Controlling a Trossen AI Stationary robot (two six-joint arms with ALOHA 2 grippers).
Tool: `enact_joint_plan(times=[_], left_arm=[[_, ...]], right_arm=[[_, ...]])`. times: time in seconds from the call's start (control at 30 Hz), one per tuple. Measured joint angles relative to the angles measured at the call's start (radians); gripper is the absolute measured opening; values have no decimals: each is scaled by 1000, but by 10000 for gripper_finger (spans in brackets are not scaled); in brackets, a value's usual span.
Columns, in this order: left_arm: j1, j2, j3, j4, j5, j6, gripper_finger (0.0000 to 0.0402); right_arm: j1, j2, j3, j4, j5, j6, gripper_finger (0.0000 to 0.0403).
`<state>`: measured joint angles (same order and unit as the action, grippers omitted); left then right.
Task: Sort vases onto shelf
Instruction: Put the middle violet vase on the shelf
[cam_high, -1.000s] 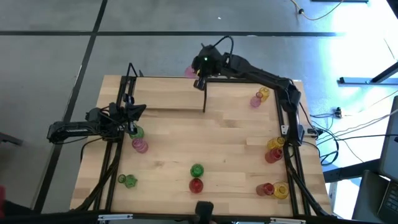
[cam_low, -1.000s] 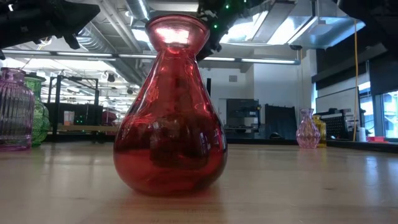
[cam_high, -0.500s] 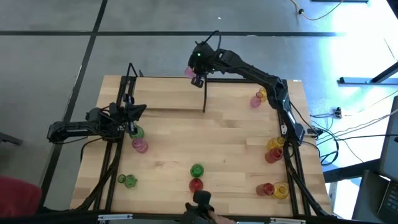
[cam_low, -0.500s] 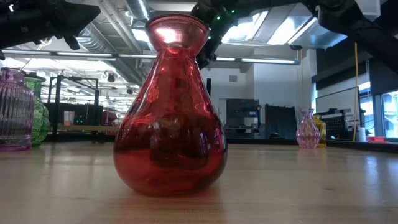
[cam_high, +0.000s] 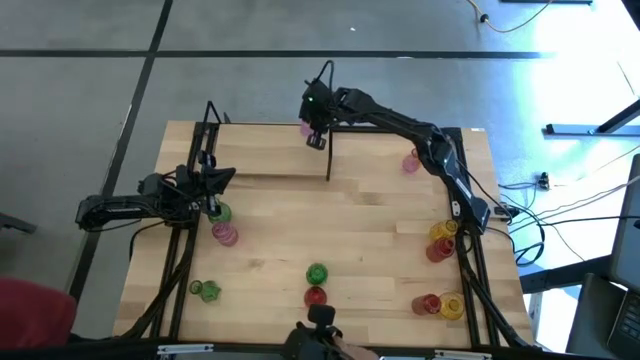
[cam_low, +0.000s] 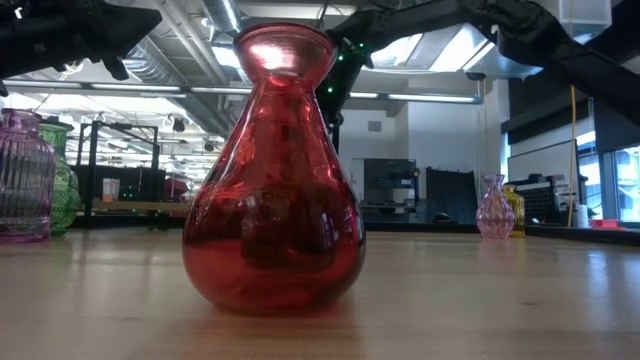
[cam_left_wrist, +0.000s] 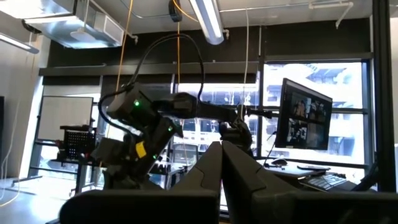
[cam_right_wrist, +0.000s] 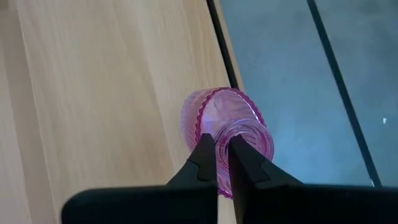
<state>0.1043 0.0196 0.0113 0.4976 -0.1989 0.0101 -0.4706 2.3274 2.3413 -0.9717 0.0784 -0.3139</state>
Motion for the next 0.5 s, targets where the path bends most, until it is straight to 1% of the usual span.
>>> enact_joint_plan(times=[0.5], left_arm=[[0, 0, 0, -3, -1, 0, 0]], right_arm=[[-2, 21, 1, 6, 0, 6, 1]])
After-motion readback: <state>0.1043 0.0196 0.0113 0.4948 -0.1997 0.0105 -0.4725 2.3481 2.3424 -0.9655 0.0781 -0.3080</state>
